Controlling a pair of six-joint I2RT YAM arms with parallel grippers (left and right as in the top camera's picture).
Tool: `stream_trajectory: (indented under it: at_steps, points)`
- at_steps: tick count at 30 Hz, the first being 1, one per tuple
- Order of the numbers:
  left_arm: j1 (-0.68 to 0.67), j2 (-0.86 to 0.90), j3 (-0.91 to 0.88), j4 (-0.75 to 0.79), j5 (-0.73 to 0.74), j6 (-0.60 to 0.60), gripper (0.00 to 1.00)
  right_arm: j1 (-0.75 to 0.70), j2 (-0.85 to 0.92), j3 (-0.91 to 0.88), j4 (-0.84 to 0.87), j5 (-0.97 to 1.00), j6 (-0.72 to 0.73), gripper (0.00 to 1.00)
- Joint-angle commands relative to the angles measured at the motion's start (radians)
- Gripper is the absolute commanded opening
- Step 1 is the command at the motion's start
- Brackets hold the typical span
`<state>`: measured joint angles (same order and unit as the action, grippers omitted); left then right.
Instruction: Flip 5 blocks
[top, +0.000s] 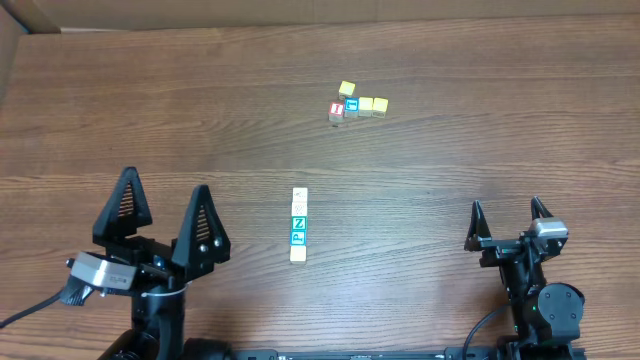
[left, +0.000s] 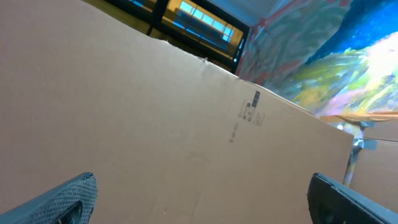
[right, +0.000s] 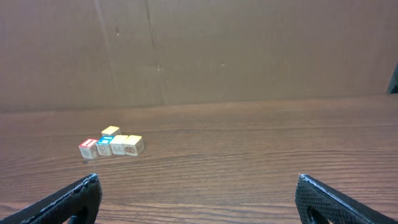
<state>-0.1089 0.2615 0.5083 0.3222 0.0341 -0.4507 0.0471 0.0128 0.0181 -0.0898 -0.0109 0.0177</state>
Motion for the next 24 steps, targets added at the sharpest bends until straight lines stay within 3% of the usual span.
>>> stream_trajectory:
  at_steps: [1, 24]
  points:
    - [0.008, -0.046, -0.03, 0.007, 0.011, -0.01, 1.0, -0.003, -0.01, -0.01, 0.006, 0.006, -0.007, 1.0]
    - [0.089, -0.228, -0.121, 0.023, 0.011, -0.01, 1.0, -0.003, -0.01, -0.01, 0.006, 0.006, -0.007, 1.0]
